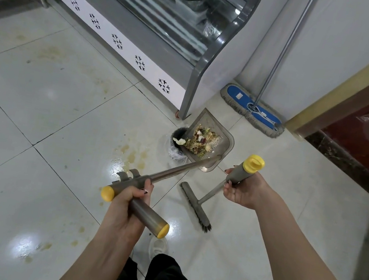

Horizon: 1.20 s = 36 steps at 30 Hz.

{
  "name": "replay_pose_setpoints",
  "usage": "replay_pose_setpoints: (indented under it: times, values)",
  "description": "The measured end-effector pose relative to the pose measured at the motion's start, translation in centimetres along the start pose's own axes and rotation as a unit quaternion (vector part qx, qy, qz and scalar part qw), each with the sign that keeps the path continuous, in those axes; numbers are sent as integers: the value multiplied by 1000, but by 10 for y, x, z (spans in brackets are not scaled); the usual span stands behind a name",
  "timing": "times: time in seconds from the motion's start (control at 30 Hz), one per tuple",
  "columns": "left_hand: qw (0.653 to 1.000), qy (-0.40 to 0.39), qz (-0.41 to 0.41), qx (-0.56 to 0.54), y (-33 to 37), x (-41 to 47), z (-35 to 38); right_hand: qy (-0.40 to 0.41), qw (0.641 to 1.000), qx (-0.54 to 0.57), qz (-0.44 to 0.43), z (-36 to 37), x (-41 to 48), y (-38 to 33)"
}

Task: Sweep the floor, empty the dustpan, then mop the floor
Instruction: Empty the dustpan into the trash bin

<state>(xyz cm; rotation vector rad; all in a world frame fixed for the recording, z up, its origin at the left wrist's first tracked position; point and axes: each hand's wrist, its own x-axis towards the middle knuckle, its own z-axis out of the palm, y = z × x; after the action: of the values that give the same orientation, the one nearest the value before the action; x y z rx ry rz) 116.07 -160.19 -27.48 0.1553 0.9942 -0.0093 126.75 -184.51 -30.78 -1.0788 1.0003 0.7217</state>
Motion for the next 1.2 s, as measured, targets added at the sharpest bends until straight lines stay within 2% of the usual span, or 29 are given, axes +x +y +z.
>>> replay_pose_setpoints:
  times: [0.43, 0.6, 0.87, 1.2]
  values:
    - [1000, 19, -17, -6, 14, 1, 4, 4, 1000, -28, -14, 17, -11, 6]
    - [1000, -14, -9, -2, 20, 5, -14, 13, 1000, -16, -24, 22, -13, 10]
    - [999, -23, -13, 19, 22, 3, -33, 17, 999, -29, -21, 32, -14, 19]
    - [998, 52, 24, 18, 32, 1, -25, 18, 999, -42, -17, 53, -17, 30]
